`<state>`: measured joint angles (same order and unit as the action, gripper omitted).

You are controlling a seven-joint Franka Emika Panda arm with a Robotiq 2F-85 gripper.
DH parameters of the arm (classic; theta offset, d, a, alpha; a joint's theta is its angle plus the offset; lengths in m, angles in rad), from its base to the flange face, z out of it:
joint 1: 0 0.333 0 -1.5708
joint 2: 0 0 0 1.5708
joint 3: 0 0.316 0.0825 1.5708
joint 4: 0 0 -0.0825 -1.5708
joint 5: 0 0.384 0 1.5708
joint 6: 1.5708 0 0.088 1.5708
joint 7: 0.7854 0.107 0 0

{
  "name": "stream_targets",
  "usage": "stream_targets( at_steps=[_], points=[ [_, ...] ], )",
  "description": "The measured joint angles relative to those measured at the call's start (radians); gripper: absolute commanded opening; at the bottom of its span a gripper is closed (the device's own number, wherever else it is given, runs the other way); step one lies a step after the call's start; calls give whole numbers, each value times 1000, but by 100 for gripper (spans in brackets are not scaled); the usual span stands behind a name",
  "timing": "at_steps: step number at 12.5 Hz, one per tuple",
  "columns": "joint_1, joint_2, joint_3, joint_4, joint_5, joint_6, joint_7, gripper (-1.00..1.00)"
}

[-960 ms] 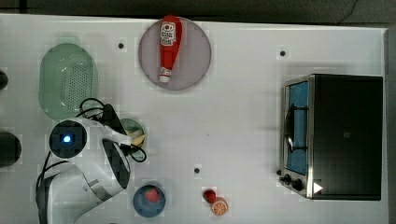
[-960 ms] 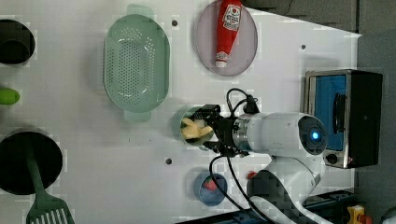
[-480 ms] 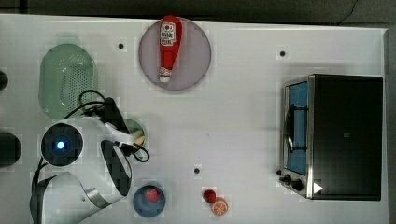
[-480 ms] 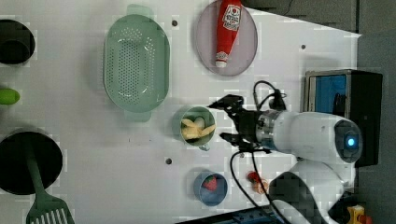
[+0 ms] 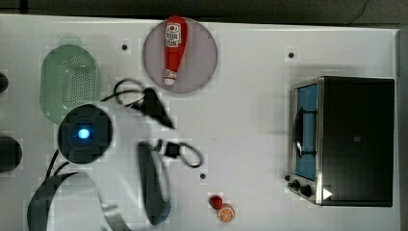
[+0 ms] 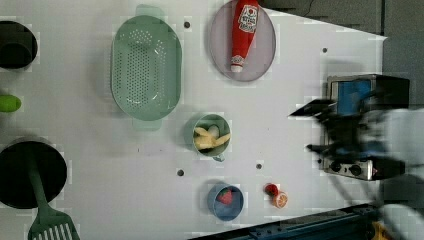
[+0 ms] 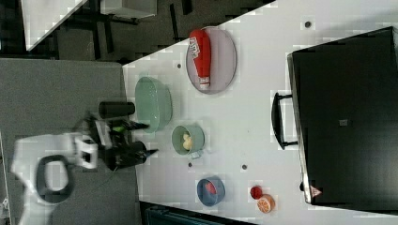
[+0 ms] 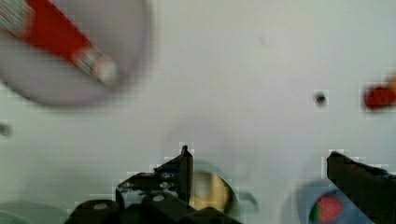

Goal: Pick Banana and place it in mug.

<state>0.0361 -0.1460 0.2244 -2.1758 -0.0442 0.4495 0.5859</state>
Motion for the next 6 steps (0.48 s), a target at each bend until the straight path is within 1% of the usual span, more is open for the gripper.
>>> stream_targets(
  at_steps=[3,4,5,6],
  points=[
    [-24,-64,-129,143,-13,-56,-195,100],
    [-23,-74,-180,181,-17,-83,-247,100],
    [-28,-78,-224,205,-8,-109,-291,100],
    [-41,-78,-252,225,7,-178,-340,100]
  ],
)
